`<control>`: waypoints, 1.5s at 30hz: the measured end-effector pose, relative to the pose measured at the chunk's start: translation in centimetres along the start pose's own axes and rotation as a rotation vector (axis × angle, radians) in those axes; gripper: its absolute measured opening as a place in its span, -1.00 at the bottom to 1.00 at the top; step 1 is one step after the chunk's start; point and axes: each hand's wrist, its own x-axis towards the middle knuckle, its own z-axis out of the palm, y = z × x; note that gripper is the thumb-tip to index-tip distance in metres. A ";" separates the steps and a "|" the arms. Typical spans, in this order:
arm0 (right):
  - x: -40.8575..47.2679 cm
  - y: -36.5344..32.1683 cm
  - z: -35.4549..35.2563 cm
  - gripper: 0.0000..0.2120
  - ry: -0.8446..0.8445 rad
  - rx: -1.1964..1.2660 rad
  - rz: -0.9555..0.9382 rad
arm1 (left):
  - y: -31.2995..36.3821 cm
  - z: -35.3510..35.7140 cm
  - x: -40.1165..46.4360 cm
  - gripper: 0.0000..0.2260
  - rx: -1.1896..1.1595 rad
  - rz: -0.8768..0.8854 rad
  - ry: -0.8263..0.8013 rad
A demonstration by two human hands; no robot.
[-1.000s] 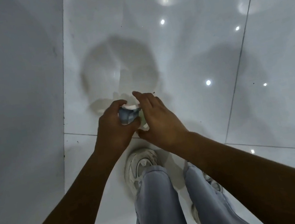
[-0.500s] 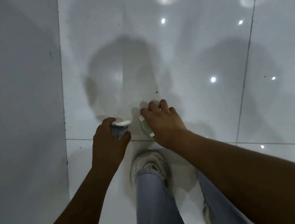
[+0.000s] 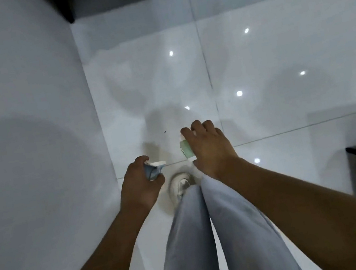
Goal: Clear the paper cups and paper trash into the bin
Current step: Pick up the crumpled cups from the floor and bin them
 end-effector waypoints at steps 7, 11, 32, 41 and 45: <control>-16.1 0.3 -16.9 -0.38 0.209 0.013 0.236 | 15.7 -7.7 -11.8 -0.55 0.128 0.308 -0.096; -26.0 0.6 -21.7 -0.39 0.339 0.029 0.410 | 22.7 -8.8 -19.2 -0.52 0.216 0.531 -0.207; -84.1 -2.0 -6.3 -0.37 0.684 0.406 1.343 | 30.3 15.4 -66.9 -0.56 0.714 1.392 -0.769; -107.2 -2.9 9.6 -0.37 0.727 0.553 1.593 | 22.0 33.9 -87.5 -0.59 0.769 1.522 -0.996; -114.1 -1.7 14.1 -0.38 0.785 0.605 1.673 | 21.6 40.4 -94.5 -0.60 0.842 1.602 -1.043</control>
